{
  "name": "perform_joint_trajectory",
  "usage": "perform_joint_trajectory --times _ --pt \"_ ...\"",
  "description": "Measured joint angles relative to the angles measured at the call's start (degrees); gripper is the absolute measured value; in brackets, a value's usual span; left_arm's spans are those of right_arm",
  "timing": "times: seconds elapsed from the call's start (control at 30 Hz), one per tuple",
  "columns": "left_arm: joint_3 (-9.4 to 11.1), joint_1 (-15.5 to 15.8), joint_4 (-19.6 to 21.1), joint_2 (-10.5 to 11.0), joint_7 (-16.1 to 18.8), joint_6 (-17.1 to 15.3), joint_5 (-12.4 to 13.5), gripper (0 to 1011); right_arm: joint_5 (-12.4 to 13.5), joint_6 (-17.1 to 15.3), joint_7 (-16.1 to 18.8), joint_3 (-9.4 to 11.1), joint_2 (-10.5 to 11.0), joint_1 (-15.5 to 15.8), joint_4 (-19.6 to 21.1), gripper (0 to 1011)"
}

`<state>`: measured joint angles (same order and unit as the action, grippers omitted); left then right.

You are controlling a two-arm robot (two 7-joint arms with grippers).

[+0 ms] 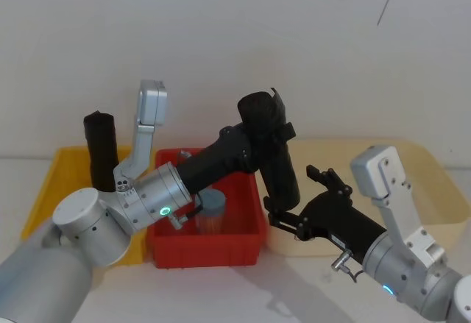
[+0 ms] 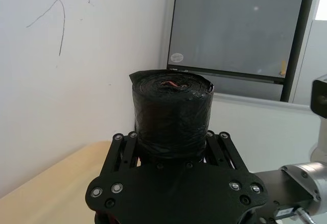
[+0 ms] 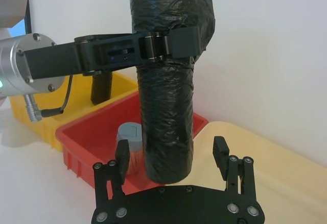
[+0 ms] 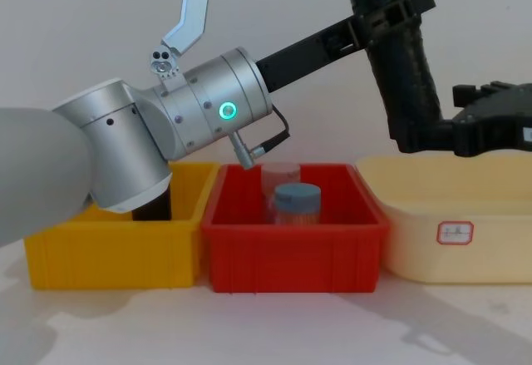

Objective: Pick up the garbage bag with the one hand and transfer it to the other hand.

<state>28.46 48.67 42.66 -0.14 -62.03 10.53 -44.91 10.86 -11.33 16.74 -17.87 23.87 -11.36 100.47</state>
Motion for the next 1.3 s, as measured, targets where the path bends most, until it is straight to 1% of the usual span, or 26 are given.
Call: perform_joint_trajectory --times 0.3,0.6,0.63,0.7,0.77,0.8,0.83,0.87,1.0,1.07,1.1,1.2,1.27,1.3 --pt "0.0 0.0 0.0 0.0 0.0 0.0 0.0 504 -0.5 1.1 1.5 -0.6 -1.2 -2.7 -3.6 1001" --pt "0.0 0.0 0.0 0.0 0.0 0.0 0.0 504 -0.6 0.7 2.6 -1.5 -2.6 -5.5 -6.2 994" --pt "0.0 0.0 0.0 0.0 0.0 0.0 0.0 504 -0.6 0.6 2.8 -1.6 -2.8 -5.8 -6.4 956" --pt "0.0 0.0 0.0 0.0 0.0 0.0 0.0 504 -0.6 0.5 2.8 -1.8 -3.0 -6.3 -6.7 931" --pt "0.0 0.0 0.0 0.0 0.0 0.0 0.0 504 -0.7 0.3 2.9 -1.9 -3.1 -6.6 -6.8 872" --pt "0.0 0.0 0.0 0.0 0.0 0.0 0.0 504 -0.8 0.1 2.9 -2.1 -3.2 -6.9 -6.9 863" --pt "0.0 0.0 0.0 0.0 0.0 0.0 0.0 504 -0.8 0.0 2.9 -2.1 -3.3 -7.0 -7.0 818" --pt "0.0 0.0 0.0 0.0 0.0 0.0 0.0 504 -0.8 -0.1 2.9 -2.1 -3.3 -7.1 -7.0 818" --pt "0.0 0.0 0.0 0.0 0.0 0.0 0.0 504 -1.0 -0.5 2.9 -2.2 -3.7 -7.6 -7.1 670" --pt "0.0 0.0 0.0 0.0 0.0 0.0 0.0 504 -1.1 -0.6 2.8 -2.2 -3.8 -7.7 -7.1 631" --pt "0.0 0.0 0.0 0.0 0.0 0.0 0.0 504 -1.2 -0.7 2.8 -2.2 -3.8 -7.7 -7.1 570" --pt "0.0 0.0 0.0 0.0 0.0 0.0 0.0 506 -1.3 -0.8 2.7 -2.1 -4.0 -7.7 -7.0 516" --pt "0.0 0.0 0.0 0.0 0.0 0.0 0.0 529 -1.3 -0.8 2.7 -2.0 -4.0 -7.7 -7.0 494" --pt "0.0 0.0 0.0 0.0 0.0 0.0 0.0 566 -1.3 -0.8 2.7 -1.9 -4.1 -7.8 -6.9 483"
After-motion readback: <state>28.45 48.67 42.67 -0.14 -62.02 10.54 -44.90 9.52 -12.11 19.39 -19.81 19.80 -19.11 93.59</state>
